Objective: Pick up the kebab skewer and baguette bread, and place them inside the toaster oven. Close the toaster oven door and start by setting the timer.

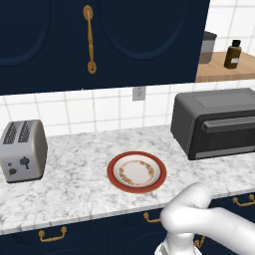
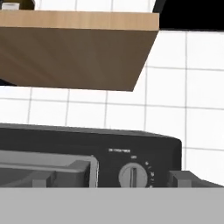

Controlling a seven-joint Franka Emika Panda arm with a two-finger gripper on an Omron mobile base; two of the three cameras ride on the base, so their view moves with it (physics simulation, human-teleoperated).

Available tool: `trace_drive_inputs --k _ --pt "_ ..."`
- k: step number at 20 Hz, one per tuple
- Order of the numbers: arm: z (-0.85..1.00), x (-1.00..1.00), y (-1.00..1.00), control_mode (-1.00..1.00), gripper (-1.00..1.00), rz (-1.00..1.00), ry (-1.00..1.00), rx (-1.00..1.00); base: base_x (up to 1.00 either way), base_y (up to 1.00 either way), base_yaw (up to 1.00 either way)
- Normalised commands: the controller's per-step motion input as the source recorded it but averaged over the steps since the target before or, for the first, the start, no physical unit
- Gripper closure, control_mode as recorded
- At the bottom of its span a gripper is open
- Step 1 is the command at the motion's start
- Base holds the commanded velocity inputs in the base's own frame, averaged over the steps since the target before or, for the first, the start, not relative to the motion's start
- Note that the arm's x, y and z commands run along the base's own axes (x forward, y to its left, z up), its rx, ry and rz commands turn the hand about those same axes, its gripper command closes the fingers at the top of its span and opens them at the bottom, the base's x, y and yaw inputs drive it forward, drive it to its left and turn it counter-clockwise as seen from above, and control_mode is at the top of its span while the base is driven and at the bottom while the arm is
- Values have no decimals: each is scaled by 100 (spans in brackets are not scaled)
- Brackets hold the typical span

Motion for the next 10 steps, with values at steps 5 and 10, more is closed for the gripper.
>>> trace_drive_inputs --k 5,10 --pt "-6 57 -30 -100 -100 1 0 0 0 0 0" --pt "-1 34 -56 -100 -100 0 0 0 0 0 0"
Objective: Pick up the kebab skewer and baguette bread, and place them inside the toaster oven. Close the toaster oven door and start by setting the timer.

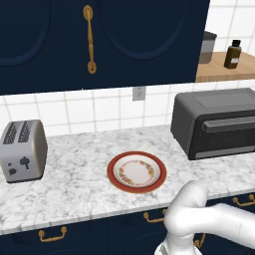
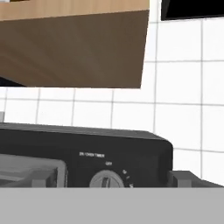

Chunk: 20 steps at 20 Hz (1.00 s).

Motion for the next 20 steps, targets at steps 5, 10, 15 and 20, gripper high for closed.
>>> trace_drive_inputs --k 5,10,15,20 --pt "-5 27 -21 -100 -100 0 0 0 0 0 0" --pt "-24 22 0 -100 -100 0 0 0 0 0 0" --pt "-21 23 2 -100 -100 -3 0 0 0 0 0" --pt "-8 36 14 -100 -100 -11 0 0 0 0 0"
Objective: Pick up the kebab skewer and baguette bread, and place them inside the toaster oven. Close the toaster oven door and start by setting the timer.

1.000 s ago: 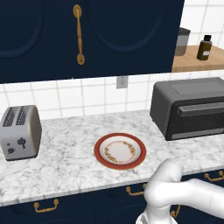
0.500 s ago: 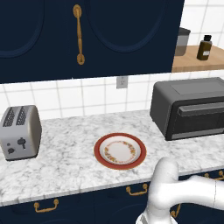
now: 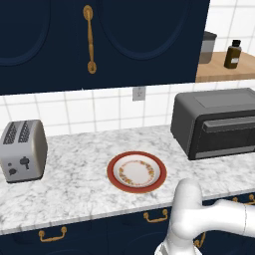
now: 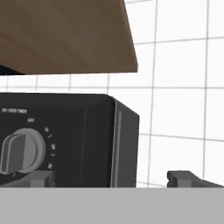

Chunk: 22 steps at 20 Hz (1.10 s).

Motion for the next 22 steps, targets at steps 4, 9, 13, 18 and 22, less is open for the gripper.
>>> trace_drive_inputs --k 4,9,13,18,22 --pt "-11 27 0 -100 -100 -12 0 0 0 0 0" --pt "-6 15 0 -100 -100 -13 0 0 0 0 0" --pt "0 0 0 -100 -100 -11 0 0 0 0 0" --pt "0 0 0 -100 -100 -8 0 0 0 0 0" --pt "0 0 -4 -100 -100 -1 2 0 0 0 0"
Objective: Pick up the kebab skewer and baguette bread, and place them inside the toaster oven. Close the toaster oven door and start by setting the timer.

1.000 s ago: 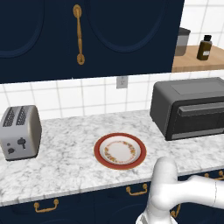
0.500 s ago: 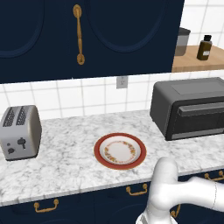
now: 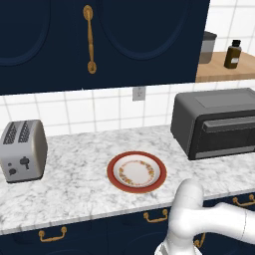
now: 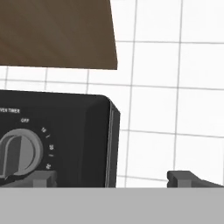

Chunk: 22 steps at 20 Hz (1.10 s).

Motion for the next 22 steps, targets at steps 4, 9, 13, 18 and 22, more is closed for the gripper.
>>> trace_drive_inputs --k 4,9,13,18,22 --pt "2 -1 -9 -100 -100 0 2 1 0 0 0" --pt "7 -8 -2 -100 -100 0 0 1 0 0 0" --pt "1 -9 0 -100 -100 -1 0 0 0 0 0" --pt "0 -6 27 -100 -100 -3 0 0 0 0 0" --pt "0 24 38 -100 -100 -5 0 0 0 0 0"
